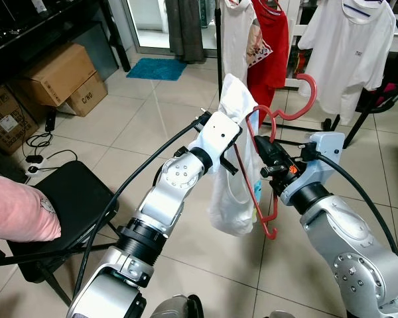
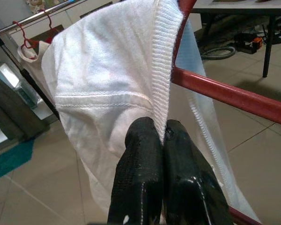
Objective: Hang hanger
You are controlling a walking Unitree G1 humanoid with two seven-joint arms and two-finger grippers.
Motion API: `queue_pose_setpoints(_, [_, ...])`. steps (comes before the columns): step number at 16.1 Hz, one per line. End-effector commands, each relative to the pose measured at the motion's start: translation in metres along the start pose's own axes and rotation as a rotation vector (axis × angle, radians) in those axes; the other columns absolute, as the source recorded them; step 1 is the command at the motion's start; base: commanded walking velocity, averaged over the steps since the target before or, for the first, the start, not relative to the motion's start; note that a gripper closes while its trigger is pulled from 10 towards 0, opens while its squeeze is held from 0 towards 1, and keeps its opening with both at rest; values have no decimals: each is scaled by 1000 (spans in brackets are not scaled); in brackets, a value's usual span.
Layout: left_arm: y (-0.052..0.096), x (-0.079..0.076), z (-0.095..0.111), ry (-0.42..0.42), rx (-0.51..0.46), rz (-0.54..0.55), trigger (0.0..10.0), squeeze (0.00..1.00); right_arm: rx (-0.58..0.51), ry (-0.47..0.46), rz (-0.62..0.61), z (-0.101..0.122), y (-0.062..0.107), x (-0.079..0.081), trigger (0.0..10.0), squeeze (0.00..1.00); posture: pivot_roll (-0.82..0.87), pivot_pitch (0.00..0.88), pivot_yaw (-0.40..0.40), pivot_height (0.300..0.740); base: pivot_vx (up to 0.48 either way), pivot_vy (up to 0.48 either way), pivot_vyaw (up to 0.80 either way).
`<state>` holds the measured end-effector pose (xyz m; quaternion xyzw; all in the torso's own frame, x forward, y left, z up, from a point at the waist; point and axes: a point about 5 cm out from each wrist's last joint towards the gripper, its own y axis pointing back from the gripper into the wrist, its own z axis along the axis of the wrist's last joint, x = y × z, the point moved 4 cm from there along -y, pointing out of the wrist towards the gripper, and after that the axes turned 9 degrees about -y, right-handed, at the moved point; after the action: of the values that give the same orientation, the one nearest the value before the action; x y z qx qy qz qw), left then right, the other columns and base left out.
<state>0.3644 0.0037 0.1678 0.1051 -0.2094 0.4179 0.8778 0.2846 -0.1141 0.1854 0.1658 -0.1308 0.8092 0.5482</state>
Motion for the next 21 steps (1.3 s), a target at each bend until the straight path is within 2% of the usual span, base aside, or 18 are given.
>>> queue_pose_setpoints(1, [2,7,-6,25,14,17,0,0,-32,-13,30,8,2,7,10000,0,-137,53,131,740,0,0,0])
queue_pose_setpoints(5, [3,15,-9,24,25,35,0,0,-25,-19,24,7,1,6,10000,0,-135,53,136,740,0,0,0])
queue_pose_setpoints(8, [3,26,0,-15,-2,59,0,0,-4,4,10,3,2,5,10000,0,-135,54,140,740,0,0,0])
queue_pose_setpoints(13, [4,50,23,-52,-31,76,0,0,215,200,-104,-29,13,-19,10000,0,-136,58,142,740,0,0,0])
queue_pose_setpoints(15, [3,56,20,-77,1,79,0,0,284,227,-108,-38,17,-23,10000,0,-136,57,142,740,0,0,0])
queue_pose_setpoints(17, [3,57,18,-84,13,76,0,0,302,233,-109,-39,19,-23,10000,0,-137,58,142,740,0,0,0])
queue_pose_setpoints(18, [5,57,4,-117,87,37,0,0,326,242,-80,-36,23,-20,10000,0,-141,60,142,740,0,0,0])
queue_pose_setpoints(19, [6,56,-1,-126,113,19,0,0,326,241,-69,-34,24,-18,10000,0,-141,60,142,740,0,0,0])
queue_pose_setpoints(21, [11,44,-19,-169,205,-66,0,0,290,214,-53,-23,22,-13,10000,0,-142,62,142,740,0,0,0])
